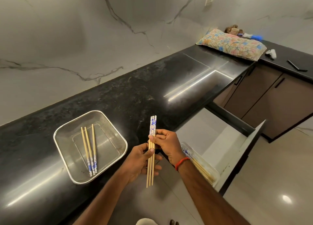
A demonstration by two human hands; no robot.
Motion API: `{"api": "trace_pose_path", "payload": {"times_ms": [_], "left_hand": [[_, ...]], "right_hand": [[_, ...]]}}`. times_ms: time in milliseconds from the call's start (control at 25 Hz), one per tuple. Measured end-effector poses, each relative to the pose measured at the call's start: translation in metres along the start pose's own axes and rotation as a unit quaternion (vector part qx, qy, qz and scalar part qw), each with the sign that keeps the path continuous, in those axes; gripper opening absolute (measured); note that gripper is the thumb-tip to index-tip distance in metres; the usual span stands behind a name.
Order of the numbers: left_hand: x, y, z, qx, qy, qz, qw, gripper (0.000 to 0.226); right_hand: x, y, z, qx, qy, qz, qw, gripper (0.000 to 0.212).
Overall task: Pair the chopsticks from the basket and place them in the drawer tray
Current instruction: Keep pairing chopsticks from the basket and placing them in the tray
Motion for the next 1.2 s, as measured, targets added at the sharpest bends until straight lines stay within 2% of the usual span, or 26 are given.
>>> {"api": "trace_pose_path", "payload": {"times_ms": [120, 320, 560, 680, 840, 1040, 1120, 1200], "left_hand": [[0.023, -0.004, -0.009, -0.008, -0.014, -0.014, 1.0, 0.023], [0.052, -0.014, -0.028, -0.014, 0.001, -0.045, 0.999, 0.02], [0.086, -0.04, -0.047, -0.043, -0.012, -0.074, 0.996, 0.017], [0.1, -0.049, -0.055, -0.035, -0.012, -0.077, 0.996, 0.014], [0.117, -0.065, -0.068, -0.029, 0.009, -0.087, 0.996, 0.01], [0.129, -0.08, -0.084, -0.019, 0.043, -0.098, 0.994, 0.01], [0.124, -0.085, -0.086, -0.028, 0.085, -0.122, 0.988, 0.019], [0.114, -0.089, -0.085, -0.041, 0.129, -0.141, 0.981, 0.016]], "right_hand": [[-0.026, 0.008, 0.001, 0.016, 0.01, 0.009, 1.0, 0.04], [-0.058, 0.016, 0.005, 0.051, -0.032, -0.003, 0.998, 0.035], [-0.11, 0.023, -0.004, 0.053, 0.0, -0.025, 0.998, 0.03], [-0.126, 0.036, -0.008, 0.064, -0.02, -0.021, 0.997, 0.028], [-0.141, 0.06, -0.011, 0.083, -0.038, -0.037, 0.995, 0.022], [-0.17, 0.071, -0.037, 0.085, -0.041, -0.004, 0.996, 0.019], [-0.184, 0.076, -0.055, 0.078, -0.038, 0.045, 0.995, 0.022], [-0.195, 0.088, -0.068, 0.077, -0.029, 0.115, 0.99, 0.026]]}}
Point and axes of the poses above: each hand's wrist, its own z-axis away from the middle knuckle, its own x-axis out of the palm, y = z × x, the point moved 6 cm from there along -z, towards the middle knuckle, and after that the axes turned 3 degrees about x, right-handed, at the moved point
